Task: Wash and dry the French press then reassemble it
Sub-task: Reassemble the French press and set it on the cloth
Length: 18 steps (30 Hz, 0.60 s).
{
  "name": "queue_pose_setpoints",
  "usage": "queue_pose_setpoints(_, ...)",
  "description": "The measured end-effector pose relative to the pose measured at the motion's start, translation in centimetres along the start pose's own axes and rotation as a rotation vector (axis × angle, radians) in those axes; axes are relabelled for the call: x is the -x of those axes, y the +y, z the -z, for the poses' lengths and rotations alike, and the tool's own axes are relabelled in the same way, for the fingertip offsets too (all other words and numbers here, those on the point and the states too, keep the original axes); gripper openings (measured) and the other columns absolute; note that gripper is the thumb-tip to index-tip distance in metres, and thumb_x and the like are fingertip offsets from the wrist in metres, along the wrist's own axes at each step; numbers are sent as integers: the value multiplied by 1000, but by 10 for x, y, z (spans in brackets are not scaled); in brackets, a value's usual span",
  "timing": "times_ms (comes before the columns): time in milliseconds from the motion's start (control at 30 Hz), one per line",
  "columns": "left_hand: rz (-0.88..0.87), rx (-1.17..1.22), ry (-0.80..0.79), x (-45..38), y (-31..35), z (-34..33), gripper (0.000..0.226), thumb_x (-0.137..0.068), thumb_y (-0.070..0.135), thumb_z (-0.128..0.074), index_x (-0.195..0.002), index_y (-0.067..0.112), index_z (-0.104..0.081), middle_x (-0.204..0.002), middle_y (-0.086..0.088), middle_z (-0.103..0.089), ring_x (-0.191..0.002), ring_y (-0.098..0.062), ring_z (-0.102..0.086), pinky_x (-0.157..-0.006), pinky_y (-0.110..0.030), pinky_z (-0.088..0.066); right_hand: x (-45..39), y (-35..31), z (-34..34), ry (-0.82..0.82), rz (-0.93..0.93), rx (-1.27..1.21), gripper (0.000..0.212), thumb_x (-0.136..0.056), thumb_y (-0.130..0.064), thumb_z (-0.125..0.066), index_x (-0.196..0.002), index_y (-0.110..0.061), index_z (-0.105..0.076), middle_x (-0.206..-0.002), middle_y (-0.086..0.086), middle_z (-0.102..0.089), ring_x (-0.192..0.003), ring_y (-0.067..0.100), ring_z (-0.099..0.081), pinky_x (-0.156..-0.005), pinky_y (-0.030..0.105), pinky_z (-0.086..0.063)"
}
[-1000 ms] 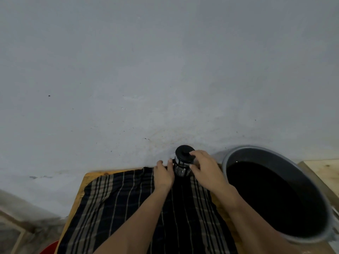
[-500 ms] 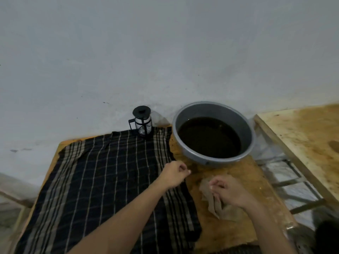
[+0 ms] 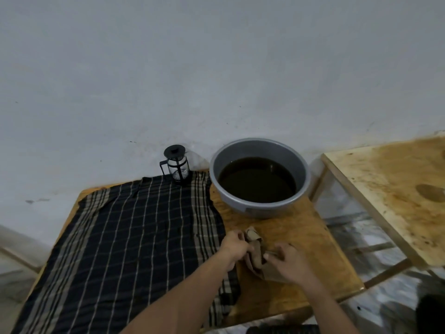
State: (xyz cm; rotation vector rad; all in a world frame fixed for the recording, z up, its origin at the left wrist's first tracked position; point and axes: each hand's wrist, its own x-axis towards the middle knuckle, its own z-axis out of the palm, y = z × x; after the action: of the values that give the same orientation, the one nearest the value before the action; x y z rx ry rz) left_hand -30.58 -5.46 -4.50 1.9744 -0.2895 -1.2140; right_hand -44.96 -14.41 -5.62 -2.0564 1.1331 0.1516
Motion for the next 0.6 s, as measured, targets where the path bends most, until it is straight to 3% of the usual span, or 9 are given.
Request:
queue_pose_setpoints(67,58,186,-32,1,0,2,47,-80,1,-70,-123,15,-55,-126,-8,-60,-111,-23,-58,-87,-34,-53,-8,14,-6,-86,-32,-47,52,-81,-48,-66,-125,-19,-61,-123,-1,-65,-110,18,-61,-90,27,-48)
queue_pose_setpoints(133,89,286,-44,8,3,6,50,-81,-3,-69,-128,9,-54,-123,-10,-62,-107,-23,-61,-79,-32,-56,-7,13,-4,-158,-90,-152,37,-81,-40,-68,-109,-16,-69,-112,3,-70,-101,20,-65,-85,35,-53)
queue_pose_setpoints(200,78,291,1,9,8,12,48,-82,-3,-70,-126,6,-54,-122,-10,-60,-107,-23,-62,-73,-30,-57,3,3,7,-131,-149,-405,13,-88,-27,-66,-93,-15,-68,-98,4,-68,-89,18,-62,-75,34,-50)
queue_pose_setpoints(267,36,242,90,11,18,19,45,-82,0,-70,-123,7,-55,-122,-9,-60,-107,-23,-62,-77,-32,-59,5,0,21,-98,-242,-668,8,-93,-25,-62,-93,-17,-62,-93,0,-60,-82,13,-54,-77,31,-44)
queue_pose_setpoints(367,-89,126,200,22,38,28,40,-85,1,-66,-122,15,-55,-119,-6,-60,-102,-22,-64,-76,-30,-60,1,-1,37,-33,-292,-903,16,-92,-26,-63,-104,-15,-63,-99,9,-62,-90,24,-58,-85,42,-49)
queue_pose_setpoints(433,-191,82,220,33,50,33,31,-88,0,-61,-113,17,-60,-114,-5,-60,-98,-20,-65,-73,-28,-60,0,-5,47,2,-305,-1094,27,-89,-23,-67,-114,-14,-62,-109,14,-64,-97,29,-63,-80,45,-55)
queue_pose_setpoints(533,-256,53,215,45,61,40,16,-88,4,-62,-95,17,-69,-105,-4,-64,-99,-17,-63,-85,-33,-57,-1,-8,59,-24,-213,-1440,40,-85,-6,-67,-124,-8,-56,-117,17,-62,-104,27,-64,-74,34,-54)
queue_pose_setpoints(600,-263,62,193,49,65,42,10,-86,6,-66,-88,14,-71,-103,-6,-68,-102,-19,-64,-91,-38,-56,3,-10,61,-41,-130,-1443,41,-85,2,-63,-124,-7,-54,-116,16,-62,-103,24,-64,-75,30,-53)
